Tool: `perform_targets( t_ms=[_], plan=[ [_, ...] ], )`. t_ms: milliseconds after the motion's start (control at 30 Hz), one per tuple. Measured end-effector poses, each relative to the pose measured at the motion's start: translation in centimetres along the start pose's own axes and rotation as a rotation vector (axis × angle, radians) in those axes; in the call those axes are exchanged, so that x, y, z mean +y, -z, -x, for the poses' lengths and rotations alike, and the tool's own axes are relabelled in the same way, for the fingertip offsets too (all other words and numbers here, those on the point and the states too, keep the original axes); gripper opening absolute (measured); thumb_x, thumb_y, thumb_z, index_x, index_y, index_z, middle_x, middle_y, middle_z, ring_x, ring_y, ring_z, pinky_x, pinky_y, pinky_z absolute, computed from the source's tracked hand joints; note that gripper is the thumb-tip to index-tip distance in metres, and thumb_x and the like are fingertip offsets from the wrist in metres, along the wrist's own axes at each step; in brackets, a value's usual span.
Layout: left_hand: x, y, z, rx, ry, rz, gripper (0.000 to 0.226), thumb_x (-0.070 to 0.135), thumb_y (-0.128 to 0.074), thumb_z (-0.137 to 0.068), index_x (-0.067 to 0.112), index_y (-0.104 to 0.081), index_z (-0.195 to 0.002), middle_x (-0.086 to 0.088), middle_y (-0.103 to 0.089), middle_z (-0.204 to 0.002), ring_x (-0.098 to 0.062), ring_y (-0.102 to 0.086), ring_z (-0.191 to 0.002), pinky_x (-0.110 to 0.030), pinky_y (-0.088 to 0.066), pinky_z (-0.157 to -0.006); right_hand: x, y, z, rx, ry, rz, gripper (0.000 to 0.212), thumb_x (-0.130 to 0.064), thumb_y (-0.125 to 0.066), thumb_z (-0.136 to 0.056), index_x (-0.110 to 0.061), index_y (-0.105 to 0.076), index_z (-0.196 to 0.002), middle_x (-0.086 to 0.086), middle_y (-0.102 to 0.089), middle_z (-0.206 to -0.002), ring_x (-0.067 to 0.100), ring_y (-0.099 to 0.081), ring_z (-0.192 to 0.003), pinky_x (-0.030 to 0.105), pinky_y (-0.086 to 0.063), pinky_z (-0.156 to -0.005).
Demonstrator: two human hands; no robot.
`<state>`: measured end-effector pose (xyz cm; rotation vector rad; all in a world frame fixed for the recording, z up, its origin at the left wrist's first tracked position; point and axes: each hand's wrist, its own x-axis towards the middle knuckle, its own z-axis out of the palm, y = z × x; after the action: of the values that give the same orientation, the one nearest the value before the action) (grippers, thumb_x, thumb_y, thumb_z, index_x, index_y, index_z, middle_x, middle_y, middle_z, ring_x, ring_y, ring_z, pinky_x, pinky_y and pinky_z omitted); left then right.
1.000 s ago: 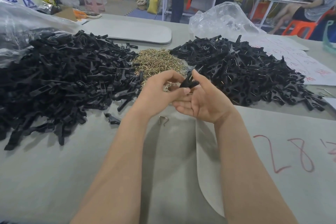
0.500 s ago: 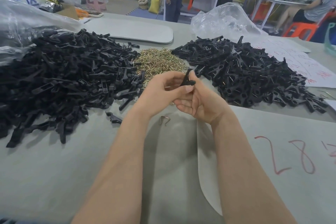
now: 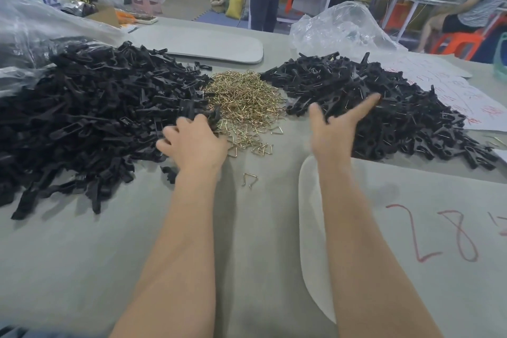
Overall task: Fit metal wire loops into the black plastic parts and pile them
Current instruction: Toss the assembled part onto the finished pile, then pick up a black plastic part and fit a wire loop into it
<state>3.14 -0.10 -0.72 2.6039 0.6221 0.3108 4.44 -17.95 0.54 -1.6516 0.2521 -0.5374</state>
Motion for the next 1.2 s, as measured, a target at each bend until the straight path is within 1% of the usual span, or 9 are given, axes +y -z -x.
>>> perform_targets(
  t_ms=[67,200,300,467,600,733,900,1100,1200],
  plan=[
    [0.3,-0.7,0.3,-0.065,-0.036,-0.056,0.037,0.036,-0.062,-0.086,0.028,-0.054,-0.122,-0.008,-0.045,-0.131,-0.033,-0.032,-0.123,-0.045,-0.024,-0.099,0.2,-1.4,1.3,-0.206,0.086,0.252,0.088,-0.018,-0.058,-0.092,-0.025,0.007,-0.15,0.009,-0.043,-0.138,0.017,-0.052,-0.116,0.034,-0.038,-0.106],
    [0.3,-1.2,0.0,-0.043,-0.024,-0.022,0.029,0.025,-0.059,-0.089,0.033,-0.056,-0.117,-0.007,-0.049,-0.127,-0.031,-0.037,-0.121,-0.045,-0.023,-0.098,0.7,-3.0,2.1,-0.469,0.14,0.459,0.049,-0.027,-0.056,-0.093,-0.017,-0.043,-0.139,0.001,-0.061,-0.112,0.015,-0.058,-0.102,0.018,-0.041,-0.08],
    [-0.1,-1.4,-0.2,-0.008,0.008,-0.014,0.029,0.016,-0.055,-0.087,0.03,-0.054,-0.112,-0.007,-0.054,-0.12,-0.03,-0.044,-0.117,-0.044,-0.024,-0.095,1.0,-3.5,2.6,-0.557,0.147,0.542,0.035,-0.029,-0.056,-0.093,-0.017,-0.056,-0.126,0.002,-0.067,-0.107,0.016,-0.06,-0.101,0.02,-0.039,-0.084],
    [0.5,-1.0,-0.1,0.096,-0.12,0.234,0.012,0.025,-0.06,-0.089,0.03,-0.056,-0.098,0.0,-0.06,-0.11,-0.024,-0.053,-0.107,-0.04,-0.028,-0.093,0.9,-4.2,3.2,-0.54,0.191,0.484,0.032,-0.028,-0.059,-0.09,-0.019,-0.061,-0.121,0.001,-0.067,-0.104,0.014,-0.062,-0.093,0.022,-0.044,-0.085],
    [2.5,-0.4,1.1,-0.004,-0.315,0.69,0.011,0.018,-0.061,-0.086,0.028,-0.057,-0.09,0.006,-0.062,-0.095,-0.017,-0.06,-0.093,-0.033,-0.047,-0.087,0.1,-4.3,3.1,-0.578,-0.037,-0.026,0.02,-0.021,-0.052,-0.096,-0.007,-0.066,-0.099,0.014,-0.069,-0.093,0.021,-0.064,-0.082,0.04,-0.054,-0.078],
    [3.3,-1.3,1.8,-0.065,-0.429,0.587,0.018,0.013,-0.06,-0.083,0.024,-0.063,-0.098,0.002,-0.065,-0.101,-0.017,-0.058,-0.095,-0.034,-0.046,-0.088,0.5,-4.2,2.6,-0.459,-0.131,-0.04,0.025,-0.012,-0.053,-0.094,0.009,-0.061,-0.084,0.038,-0.061,-0.09,0.028,-0.055,-0.078,0.059,-0.048,-0.083],
    [3.1,-1.4,1.5,-0.163,-0.377,0.751,0.017,0.011,-0.063,-0.086,0.024,-0.065,-0.096,0.015,-0.063,-0.086,0.0,-0.059,-0.083,-0.001,-0.041,-0.071,1.0,-3.6,1.5,-0.374,-0.123,-0.019,0.017,-0.012,-0.054,-0.094,-0.012,-0.061,-0.079,0.005,-0.06,-0.068,0.018,-0.056,-0.064,0.036,-0.049,-0.072],
    [3.0,-1.5,1.3,-0.266,-0.061,1.16,0.02,0.007,-0.062,-0.088,0.026,-0.057,-0.087,-0.003,-0.067,-0.09,-0.018,-0.065,-0.085,-0.034,-0.054,-0.084,0.9,-3.0,1.2,-0.314,-0.049,0.03,0.016,-0.02,-0.057,-0.093,-0.028,-0.055,-0.08,-0.004,-0.06,-0.067,0.002,-0.049,-0.051,0.014,-0.04,-0.052],
    [3.1,-1.6,1.1,-0.369,-0.001,1.32,0.024,0.0,-0.062,-0.087,0.022,-0.057,-0.095,0.0,-0.063,-0.094,-0.017,-0.064,-0.09,-0.028,-0.053,-0.082,0.6,-3.2,1.6,-0.375,-0.003,0.011,0.016,-0.009,-0.049,-0.096,-0.017,-0.062,-0.091,-0.001,-0.059,-0.07,-0.001,-0.052,-0.053,0.013,-0.043,-0.054]
  ],
)
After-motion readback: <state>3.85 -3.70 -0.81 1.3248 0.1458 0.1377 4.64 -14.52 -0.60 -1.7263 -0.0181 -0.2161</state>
